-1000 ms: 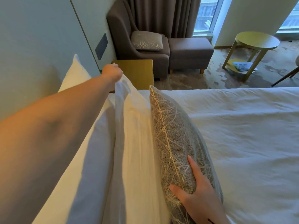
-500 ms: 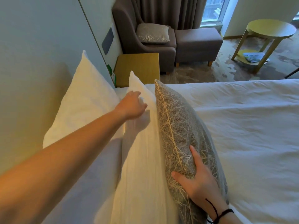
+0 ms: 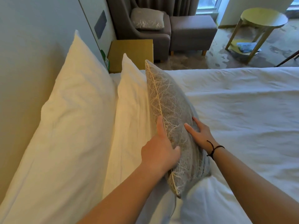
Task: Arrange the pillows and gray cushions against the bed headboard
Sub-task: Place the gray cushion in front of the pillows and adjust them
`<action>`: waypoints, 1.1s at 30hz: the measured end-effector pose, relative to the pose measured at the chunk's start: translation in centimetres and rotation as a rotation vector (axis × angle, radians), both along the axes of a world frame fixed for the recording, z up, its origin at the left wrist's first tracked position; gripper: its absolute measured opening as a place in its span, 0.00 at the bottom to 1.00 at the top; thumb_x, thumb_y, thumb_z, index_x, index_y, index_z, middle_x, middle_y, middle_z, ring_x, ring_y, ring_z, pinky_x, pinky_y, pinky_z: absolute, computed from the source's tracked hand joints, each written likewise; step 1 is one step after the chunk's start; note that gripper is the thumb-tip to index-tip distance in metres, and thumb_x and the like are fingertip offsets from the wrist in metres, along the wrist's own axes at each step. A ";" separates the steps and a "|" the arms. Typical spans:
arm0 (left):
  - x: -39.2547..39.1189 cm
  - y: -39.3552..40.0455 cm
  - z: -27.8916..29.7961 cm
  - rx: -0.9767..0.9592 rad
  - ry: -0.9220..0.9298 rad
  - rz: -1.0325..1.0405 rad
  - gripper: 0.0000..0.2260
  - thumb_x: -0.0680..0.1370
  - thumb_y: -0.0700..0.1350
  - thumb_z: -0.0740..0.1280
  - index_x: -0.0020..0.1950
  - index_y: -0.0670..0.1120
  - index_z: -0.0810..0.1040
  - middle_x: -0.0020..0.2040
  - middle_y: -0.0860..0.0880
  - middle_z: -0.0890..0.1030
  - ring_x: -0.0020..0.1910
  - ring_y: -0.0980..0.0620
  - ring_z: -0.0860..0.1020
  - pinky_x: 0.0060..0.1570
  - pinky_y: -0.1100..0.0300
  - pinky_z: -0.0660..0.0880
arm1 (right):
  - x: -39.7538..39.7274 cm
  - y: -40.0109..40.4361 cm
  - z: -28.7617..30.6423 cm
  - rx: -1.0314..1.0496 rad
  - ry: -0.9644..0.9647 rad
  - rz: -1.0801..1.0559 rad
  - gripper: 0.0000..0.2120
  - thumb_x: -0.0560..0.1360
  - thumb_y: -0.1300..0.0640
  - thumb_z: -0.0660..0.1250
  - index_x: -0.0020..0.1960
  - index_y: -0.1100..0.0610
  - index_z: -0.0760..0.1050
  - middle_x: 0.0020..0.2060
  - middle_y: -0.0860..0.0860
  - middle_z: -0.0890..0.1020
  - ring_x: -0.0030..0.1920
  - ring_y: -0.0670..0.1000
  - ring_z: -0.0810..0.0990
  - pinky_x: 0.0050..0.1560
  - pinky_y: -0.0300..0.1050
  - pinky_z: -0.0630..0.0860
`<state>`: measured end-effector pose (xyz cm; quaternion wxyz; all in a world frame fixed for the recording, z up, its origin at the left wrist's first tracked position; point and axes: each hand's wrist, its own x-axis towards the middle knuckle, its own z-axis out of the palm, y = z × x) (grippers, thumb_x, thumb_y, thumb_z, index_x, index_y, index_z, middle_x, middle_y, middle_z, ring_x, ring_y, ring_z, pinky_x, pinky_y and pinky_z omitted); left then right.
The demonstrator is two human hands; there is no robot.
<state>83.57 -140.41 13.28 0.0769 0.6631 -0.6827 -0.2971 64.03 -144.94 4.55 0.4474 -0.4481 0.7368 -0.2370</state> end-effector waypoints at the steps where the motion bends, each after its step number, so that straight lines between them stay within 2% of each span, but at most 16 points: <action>1: -0.2 -0.1 -0.1 0.007 0.018 -0.002 0.50 0.73 0.53 0.68 0.76 0.58 0.30 0.33 0.54 0.78 0.28 0.54 0.76 0.24 0.57 0.70 | 0.2 -0.4 -0.4 0.002 -0.034 0.005 0.49 0.63 0.23 0.63 0.78 0.41 0.54 0.77 0.51 0.60 0.73 0.58 0.65 0.71 0.61 0.65; 4: 1.1 -0.1 -0.2 0.007 0.183 -0.020 0.43 0.75 0.43 0.65 0.78 0.59 0.38 0.32 0.52 0.77 0.28 0.53 0.76 0.25 0.55 0.71 | 1.2 -0.9 -1.1 -0.009 -0.087 0.018 0.56 0.58 0.17 0.60 0.78 0.40 0.49 0.78 0.50 0.58 0.75 0.56 0.63 0.71 0.64 0.64; 7: 4.0 1.1 -0.2 0.030 0.391 -0.016 0.35 0.79 0.45 0.65 0.77 0.60 0.47 0.37 0.54 0.77 0.32 0.57 0.76 0.32 0.65 0.71 | 1.9 -0.3 -1.1 -0.028 -0.098 0.036 0.52 0.61 0.20 0.60 0.78 0.39 0.48 0.79 0.50 0.56 0.75 0.57 0.61 0.71 0.66 0.62; 10: 6.2 2.4 -0.1 0.045 0.417 -0.039 0.33 0.80 0.48 0.64 0.78 0.62 0.49 0.46 0.51 0.80 0.35 0.57 0.75 0.35 0.71 0.69 | 2.6 1.2 -1.4 -0.037 -0.104 -0.002 0.47 0.65 0.25 0.62 0.78 0.38 0.47 0.79 0.49 0.55 0.76 0.56 0.60 0.72 0.66 0.62; 11: 6.4 2.7 -0.2 0.048 0.403 -0.051 0.32 0.81 0.48 0.63 0.78 0.63 0.48 0.49 0.50 0.81 0.37 0.56 0.76 0.37 0.70 0.70 | 2.8 1.8 -1.5 -0.036 -0.101 -0.019 0.46 0.66 0.26 0.62 0.78 0.37 0.47 0.79 0.48 0.55 0.76 0.56 0.61 0.72 0.66 0.62; 13: 6.4 3.1 -0.2 0.072 0.362 -0.064 0.33 0.81 0.49 0.61 0.79 0.63 0.45 0.53 0.48 0.82 0.44 0.52 0.79 0.45 0.57 0.76 | 3.2 2.9 -2.2 -0.023 -0.098 -0.037 0.44 0.68 0.27 0.60 0.78 0.37 0.45 0.79 0.48 0.55 0.75 0.56 0.62 0.72 0.65 0.63; 15: 6.5 3.6 -0.2 0.075 0.324 -0.068 0.33 0.81 0.49 0.60 0.79 0.62 0.42 0.48 0.48 0.82 0.43 0.49 0.79 0.46 0.51 0.77 | 4.1 3.3 -2.9 0.001 -0.097 -0.049 0.41 0.70 0.27 0.57 0.77 0.35 0.44 0.78 0.48 0.57 0.73 0.56 0.65 0.71 0.63 0.65; 17: 7.3 3.8 -0.3 0.043 0.300 -0.064 0.33 0.81 0.48 0.59 0.79 0.61 0.42 0.39 0.50 0.80 0.35 0.51 0.77 0.38 0.52 0.75 | 5.6 3.0 -3.4 0.004 -0.104 -0.038 0.39 0.71 0.27 0.55 0.77 0.34 0.45 0.77 0.49 0.61 0.71 0.57 0.68 0.70 0.64 0.66; 19: 8.5 3.6 -0.1 0.015 0.296 -0.041 0.32 0.81 0.48 0.58 0.80 0.61 0.43 0.34 0.51 0.77 0.31 0.52 0.75 0.34 0.54 0.71 | 7.8 2.2 -3.5 -0.023 -0.154 -0.016 0.37 0.72 0.27 0.54 0.77 0.35 0.48 0.76 0.49 0.65 0.70 0.56 0.69 0.69 0.65 0.67; 21: 10.0 3.4 0.4 -0.036 0.291 -0.027 0.32 0.81 0.48 0.58 0.80 0.59 0.45 0.33 0.52 0.74 0.31 0.51 0.74 0.34 0.55 0.68 | 10.3 1.0 -3.1 -0.042 -0.238 -0.012 0.43 0.68 0.23 0.56 0.78 0.39 0.53 0.74 0.50 0.68 0.70 0.55 0.71 0.68 0.65 0.68; 23: 11.5 3.0 1.2 -0.091 0.293 -0.029 0.31 0.81 0.49 0.58 0.81 0.57 0.47 0.32 0.53 0.72 0.32 0.51 0.73 0.36 0.56 0.66 | 12.3 -0.1 -2.4 -0.020 -0.308 -0.024 0.53 0.60 0.17 0.58 0.77 0.44 0.59 0.71 0.52 0.72 0.68 0.55 0.73 0.67 0.63 0.70; 25: 12.7 2.7 1.7 -0.128 0.282 -0.029 0.30 0.81 0.50 0.58 0.80 0.58 0.47 0.33 0.54 0.73 0.33 0.53 0.73 0.37 0.57 0.67 | 13.4 -0.9 -2.0 -0.025 -0.337 -0.008 0.54 0.58 0.17 0.58 0.76 0.45 0.61 0.69 0.52 0.73 0.66 0.54 0.74 0.66 0.60 0.72; 27: 12.8 2.7 2.0 -0.105 0.258 -0.033 0.29 0.82 0.51 0.57 0.80 0.58 0.47 0.39 0.52 0.78 0.37 0.50 0.77 0.40 0.54 0.71 | 13.2 -0.9 -2.2 0.013 -0.349 -0.006 0.52 0.59 0.17 0.58 0.76 0.44 0.61 0.70 0.52 0.73 0.67 0.54 0.74 0.66 0.62 0.71; 29: 11.9 3.6 2.3 -0.046 0.246 -0.028 0.28 0.83 0.52 0.57 0.79 0.58 0.48 0.51 0.48 0.81 0.47 0.47 0.79 0.49 0.51 0.75 | 12.2 -0.3 -2.6 0.057 -0.341 0.005 0.49 0.62 0.18 0.57 0.77 0.40 0.58 0.72 0.52 0.70 0.69 0.56 0.72 0.68 0.65 0.68; 31: 11.3 5.2 2.6 -0.052 0.236 -0.018 0.26 0.83 0.53 0.58 0.78 0.59 0.51 0.59 0.48 0.80 0.56 0.47 0.77 0.55 0.49 0.74 | 11.0 0.3 -2.6 0.087 -0.320 0.012 0.45 0.64 0.19 0.57 0.76 0.37 0.56 0.72 0.53 0.70 0.69 0.58 0.71 0.67 0.68 0.68; 33: 11.8 7.0 2.8 -0.150 0.160 -0.001 0.25 0.81 0.55 0.59 0.78 0.58 0.56 0.63 0.50 0.76 0.61 0.47 0.72 0.60 0.51 0.71 | 10.0 0.7 -2.0 0.144 -0.301 -0.023 0.44 0.63 0.18 0.57 0.75 0.36 0.58 0.70 0.53 0.72 0.66 0.59 0.74 0.65 0.69 0.70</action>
